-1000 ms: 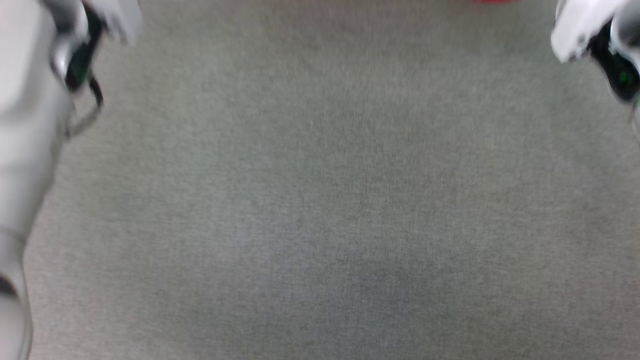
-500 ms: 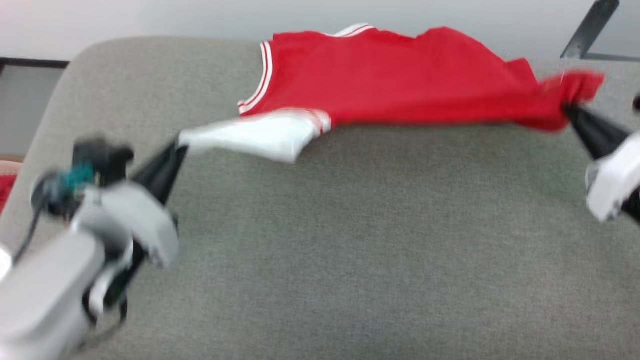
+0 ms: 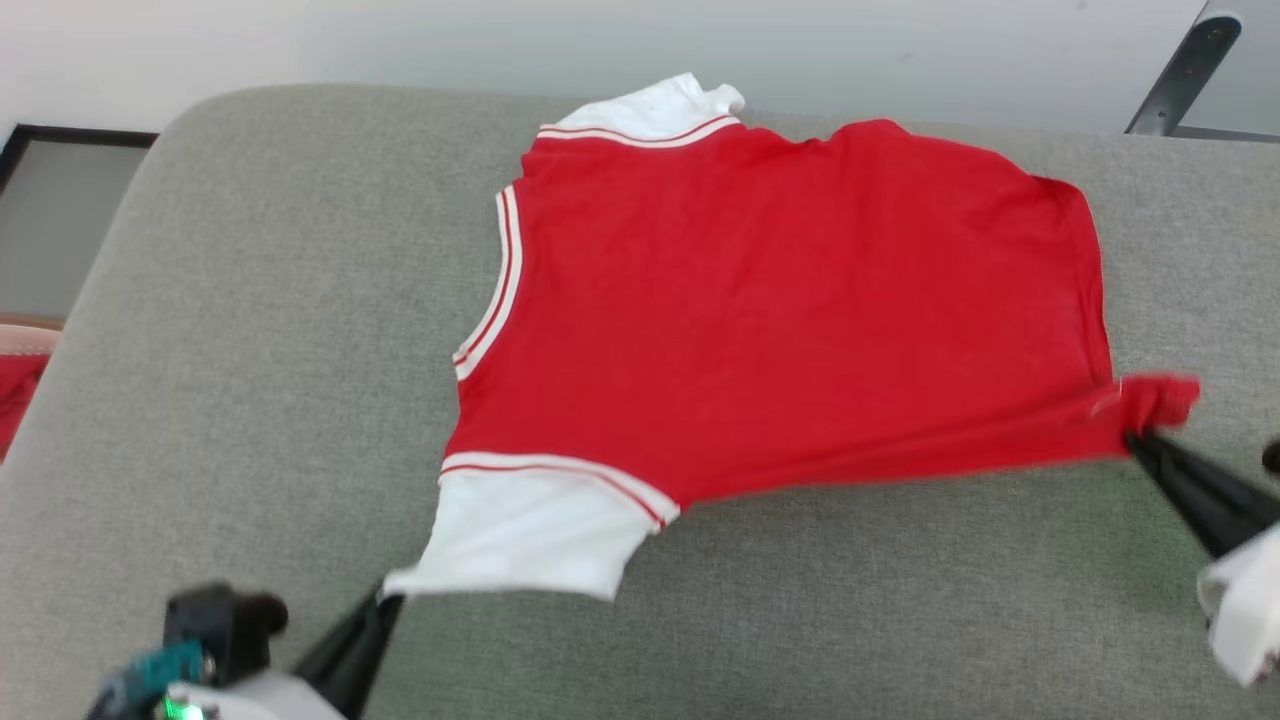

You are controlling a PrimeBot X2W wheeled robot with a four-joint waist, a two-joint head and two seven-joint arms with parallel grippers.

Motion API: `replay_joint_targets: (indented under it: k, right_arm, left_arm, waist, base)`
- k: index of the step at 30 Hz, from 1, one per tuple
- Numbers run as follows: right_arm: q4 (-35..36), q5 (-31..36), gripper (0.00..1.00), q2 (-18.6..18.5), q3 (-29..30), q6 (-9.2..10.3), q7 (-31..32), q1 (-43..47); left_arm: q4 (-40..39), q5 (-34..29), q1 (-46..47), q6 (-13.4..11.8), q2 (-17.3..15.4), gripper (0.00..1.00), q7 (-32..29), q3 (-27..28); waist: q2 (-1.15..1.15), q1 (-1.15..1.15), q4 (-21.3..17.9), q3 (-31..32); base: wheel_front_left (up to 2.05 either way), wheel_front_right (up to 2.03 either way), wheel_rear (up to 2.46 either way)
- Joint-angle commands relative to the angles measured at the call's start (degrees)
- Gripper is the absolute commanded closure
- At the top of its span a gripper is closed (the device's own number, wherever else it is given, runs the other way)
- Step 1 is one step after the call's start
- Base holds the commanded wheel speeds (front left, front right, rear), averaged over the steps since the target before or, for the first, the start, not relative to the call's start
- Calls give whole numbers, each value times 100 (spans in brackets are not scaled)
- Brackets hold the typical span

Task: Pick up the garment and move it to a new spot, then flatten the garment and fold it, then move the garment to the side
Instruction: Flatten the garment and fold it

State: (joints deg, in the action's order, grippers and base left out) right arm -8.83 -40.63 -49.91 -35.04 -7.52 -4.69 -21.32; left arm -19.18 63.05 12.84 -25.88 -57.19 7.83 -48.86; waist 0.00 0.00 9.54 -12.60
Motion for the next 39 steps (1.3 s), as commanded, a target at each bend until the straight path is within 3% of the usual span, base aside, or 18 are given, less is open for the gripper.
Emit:
replay_joint_targets:
  k: [1,6,13,18,22,25,29,34,39]
  right_arm:
    - [105,99,100,15,161,6,-36,253]
    - [655,544,100,168,846,6,-162,1424]
    - [1426,648,100,444,1584,6,-268,2867]
    - [1814,628,100,482,1987,6,-120,3175]
    - [1947,572,100,568,2277,6,245,2894]
    - [1986,552,100,587,2333,6,680,2588]
    - [2043,553,100,630,2301,6,1282,1973]
    - [1874,475,100,671,2225,6,2017,1234]
    - [1606,424,100,659,2097,6,2581,654]
  left_arm:
    - [-76,78,-174,-90,13,100,79,19]
    - [-354,499,-827,-425,25,100,315,102]
    - [-753,864,-1438,-795,-129,100,533,376]
    - [-1229,769,-1406,-1130,-511,100,519,579]
    - [-1481,434,-958,-1234,-969,100,236,690]
    - [-1468,160,-357,-1020,-1213,100,-193,757]
    - [-1146,-255,660,-493,-1332,100,-967,773]
    - [-439,-738,2030,357,-881,100,-1995,607]
    - [618,-999,3147,1233,-112,100,-2695,299]
  waist:
    - [0,0,-17,-17]
    - [0,0,-65,-111]
    - [0,0,-191,-307]
    - [0,0,-341,-426]
    - [0,0,-421,-493]
    - [0,0,-431,-551]
    - [0,0,-424,-647]
    - [0,0,-395,-784]
    - [0,0,-356,-949]
  base:
    - [0,0,0]
    - [0,0,0]
    - [0,0,0]
    - [0,0,0]
    - [0,0,0]
    - [0,0,0]
    - [0,0,0]
    - [0,0,0]
    - [0,0,0]
